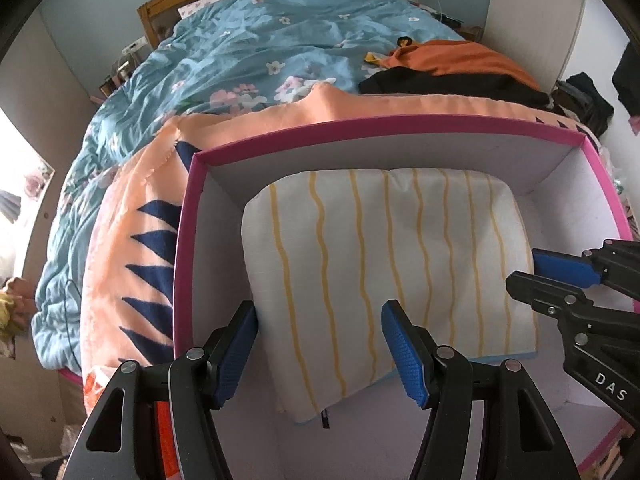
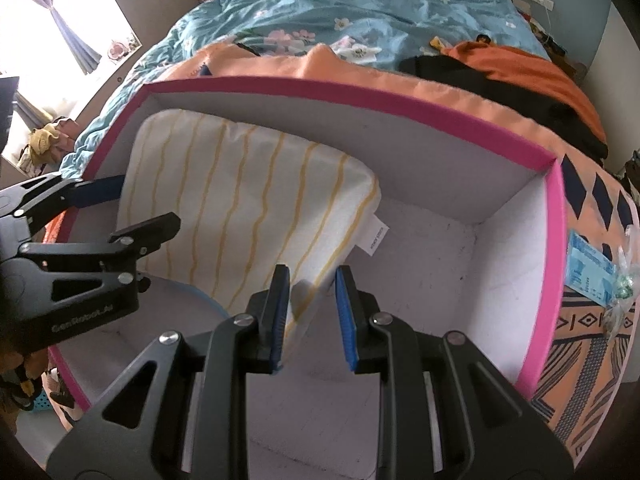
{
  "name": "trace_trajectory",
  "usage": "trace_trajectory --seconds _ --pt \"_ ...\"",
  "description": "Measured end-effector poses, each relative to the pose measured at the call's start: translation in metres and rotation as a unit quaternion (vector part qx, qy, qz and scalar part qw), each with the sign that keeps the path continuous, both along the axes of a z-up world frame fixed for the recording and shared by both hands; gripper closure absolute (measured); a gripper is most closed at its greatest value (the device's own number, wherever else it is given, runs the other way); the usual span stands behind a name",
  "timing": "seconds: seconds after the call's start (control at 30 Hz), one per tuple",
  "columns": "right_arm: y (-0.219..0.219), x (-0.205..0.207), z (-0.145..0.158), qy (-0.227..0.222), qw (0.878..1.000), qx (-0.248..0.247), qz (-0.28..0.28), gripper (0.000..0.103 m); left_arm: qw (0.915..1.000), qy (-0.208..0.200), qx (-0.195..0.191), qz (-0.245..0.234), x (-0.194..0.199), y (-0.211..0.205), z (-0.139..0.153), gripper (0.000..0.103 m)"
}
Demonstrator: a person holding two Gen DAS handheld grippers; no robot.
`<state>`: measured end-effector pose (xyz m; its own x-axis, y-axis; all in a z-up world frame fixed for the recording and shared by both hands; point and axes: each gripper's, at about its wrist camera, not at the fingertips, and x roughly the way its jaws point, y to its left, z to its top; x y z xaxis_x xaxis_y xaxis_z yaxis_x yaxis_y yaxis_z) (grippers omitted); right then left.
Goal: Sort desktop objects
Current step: 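Lower the pouch into the pink box and open the right gripper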
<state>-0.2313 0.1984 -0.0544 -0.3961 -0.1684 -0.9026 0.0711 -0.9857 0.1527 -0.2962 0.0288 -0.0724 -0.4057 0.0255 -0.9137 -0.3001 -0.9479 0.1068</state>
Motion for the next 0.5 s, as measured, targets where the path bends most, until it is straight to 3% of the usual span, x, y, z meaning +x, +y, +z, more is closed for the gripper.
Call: trace_trajectory --seconds 0.3,0.5 --pt "0.005 -0.017 -0.019 -0.045 0.999 0.002 -0.03 0.076 0.9999 0.017 0.004 0.0 0.0 0.0 -0.001 0.038" --pt "0.006 -0.02 -0.023 -0.059 0.998 0.0 -0.035 0.076 0.9992 0.023 0.032 0.006 0.001 -0.007 0.003 0.037"
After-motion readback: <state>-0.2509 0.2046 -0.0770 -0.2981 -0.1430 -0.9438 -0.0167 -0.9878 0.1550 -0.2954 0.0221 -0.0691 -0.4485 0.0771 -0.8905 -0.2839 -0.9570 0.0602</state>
